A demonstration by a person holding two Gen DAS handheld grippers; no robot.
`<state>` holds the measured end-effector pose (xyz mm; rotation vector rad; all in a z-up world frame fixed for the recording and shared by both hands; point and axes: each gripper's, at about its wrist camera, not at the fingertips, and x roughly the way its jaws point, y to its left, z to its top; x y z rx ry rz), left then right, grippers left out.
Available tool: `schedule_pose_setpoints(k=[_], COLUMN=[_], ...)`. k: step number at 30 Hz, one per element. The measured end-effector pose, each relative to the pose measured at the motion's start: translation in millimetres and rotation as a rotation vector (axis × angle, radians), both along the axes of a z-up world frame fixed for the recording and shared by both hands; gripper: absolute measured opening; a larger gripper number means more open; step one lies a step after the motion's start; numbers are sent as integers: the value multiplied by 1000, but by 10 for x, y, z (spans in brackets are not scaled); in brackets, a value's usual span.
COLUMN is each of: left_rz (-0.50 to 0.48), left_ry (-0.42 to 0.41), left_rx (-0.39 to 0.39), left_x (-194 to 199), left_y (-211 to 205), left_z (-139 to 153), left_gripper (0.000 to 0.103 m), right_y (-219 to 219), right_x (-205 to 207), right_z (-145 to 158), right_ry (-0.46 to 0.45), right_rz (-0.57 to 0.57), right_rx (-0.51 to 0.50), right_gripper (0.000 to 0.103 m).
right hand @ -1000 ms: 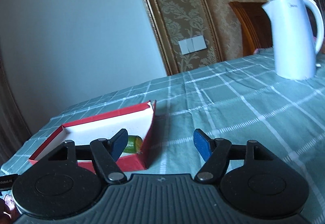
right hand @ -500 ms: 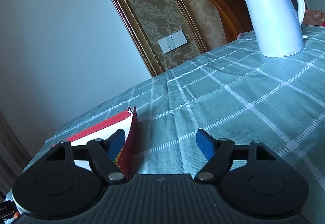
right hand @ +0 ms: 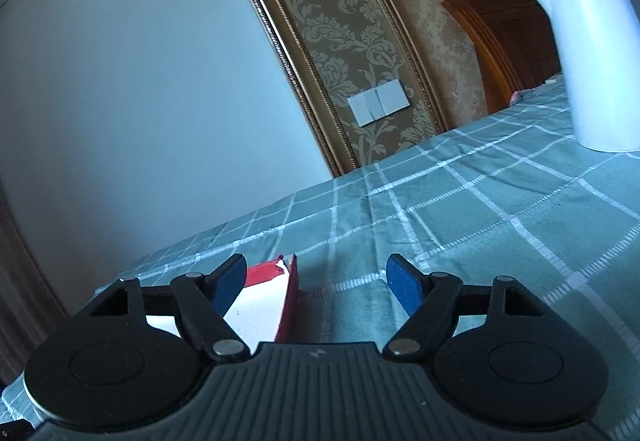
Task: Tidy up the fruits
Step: 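Lower the left gripper onto the large orange and close it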
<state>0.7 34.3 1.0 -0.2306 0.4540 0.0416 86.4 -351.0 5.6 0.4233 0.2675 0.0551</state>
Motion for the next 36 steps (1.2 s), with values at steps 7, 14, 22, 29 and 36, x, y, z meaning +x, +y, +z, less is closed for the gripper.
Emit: schedule_pose_setpoints(k=[7, 14, 22, 29, 36], left_rz=[-72, -178, -244, -184, -98], left_ry=[-97, -95, -57, 8, 111], left_rx=[136, 182, 255, 244, 207], left_x=[-188, -390, -512, -443, -273], left_y=[-20, -154, -469, -484, -366], left_z=[91, 116, -22, -44, -49], left_gripper=[103, 103, 100, 94, 94], right_y=[106, 101, 93, 100, 103], right_x=[106, 63, 89, 92, 80], right_z=[26, 31, 27, 30, 31], right_ry=[-30, -47, -37, -41, -46], right_rz=[78, 81, 78, 79, 73], right_rx=[-10, 0, 4, -2, -4], right_gripper=[77, 80, 81, 81, 81])
